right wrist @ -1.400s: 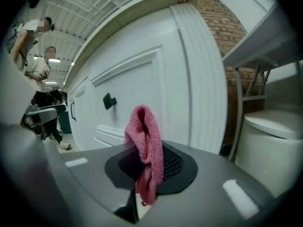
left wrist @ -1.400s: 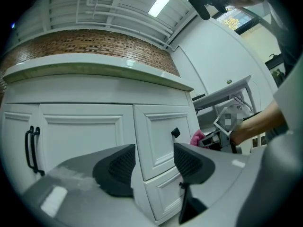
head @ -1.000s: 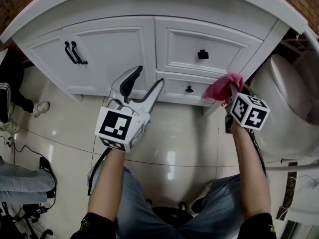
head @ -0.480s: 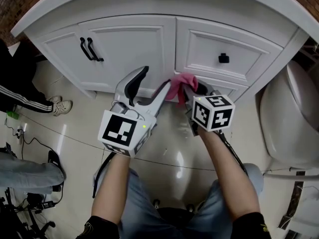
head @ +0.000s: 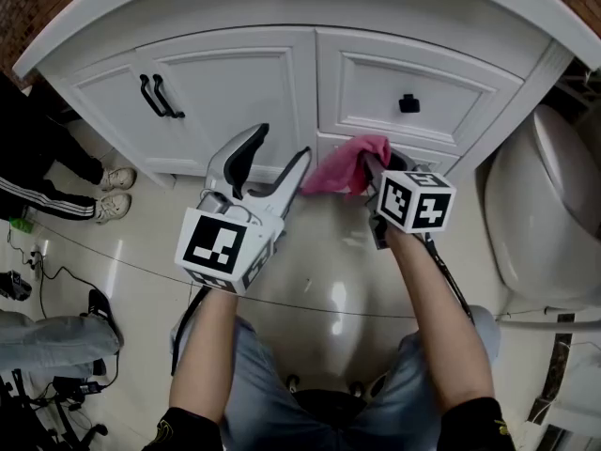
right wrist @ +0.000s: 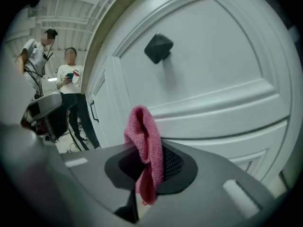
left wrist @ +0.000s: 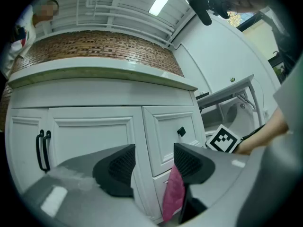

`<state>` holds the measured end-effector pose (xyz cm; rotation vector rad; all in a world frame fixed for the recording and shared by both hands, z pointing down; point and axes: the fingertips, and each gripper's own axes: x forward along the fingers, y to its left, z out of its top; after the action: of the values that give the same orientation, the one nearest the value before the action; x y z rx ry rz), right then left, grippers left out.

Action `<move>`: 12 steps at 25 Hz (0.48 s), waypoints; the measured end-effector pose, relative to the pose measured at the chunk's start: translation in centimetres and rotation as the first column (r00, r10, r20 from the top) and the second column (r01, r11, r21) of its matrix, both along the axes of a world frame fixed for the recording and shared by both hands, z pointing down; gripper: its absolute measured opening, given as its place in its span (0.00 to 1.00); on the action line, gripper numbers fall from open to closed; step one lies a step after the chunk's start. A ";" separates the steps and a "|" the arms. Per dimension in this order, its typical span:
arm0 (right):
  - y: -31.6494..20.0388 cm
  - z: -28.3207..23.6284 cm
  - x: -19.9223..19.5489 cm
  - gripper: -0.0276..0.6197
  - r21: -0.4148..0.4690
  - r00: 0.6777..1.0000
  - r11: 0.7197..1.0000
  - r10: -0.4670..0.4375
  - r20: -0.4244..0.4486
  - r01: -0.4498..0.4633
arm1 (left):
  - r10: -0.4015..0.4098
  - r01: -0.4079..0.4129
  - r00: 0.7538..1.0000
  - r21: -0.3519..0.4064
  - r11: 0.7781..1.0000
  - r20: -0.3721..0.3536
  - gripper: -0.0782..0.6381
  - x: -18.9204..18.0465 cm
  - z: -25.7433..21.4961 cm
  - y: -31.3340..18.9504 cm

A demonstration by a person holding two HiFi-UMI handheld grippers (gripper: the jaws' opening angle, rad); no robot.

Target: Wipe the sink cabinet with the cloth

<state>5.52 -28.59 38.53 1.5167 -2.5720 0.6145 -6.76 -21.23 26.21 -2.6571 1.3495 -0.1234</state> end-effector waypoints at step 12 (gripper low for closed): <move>2.9 2.1 18.0 0.10 -0.049 0.923 0.954 0.273 -0.270 -0.297 | 0.081 -0.082 0.996 -0.026 0.996 -0.023 0.46 5.3 1.6 -0.7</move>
<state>23.53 -25.67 40.68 1.8222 -2.1226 0.5065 -1.42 -21.91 27.77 -2.7390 1.2519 -0.1038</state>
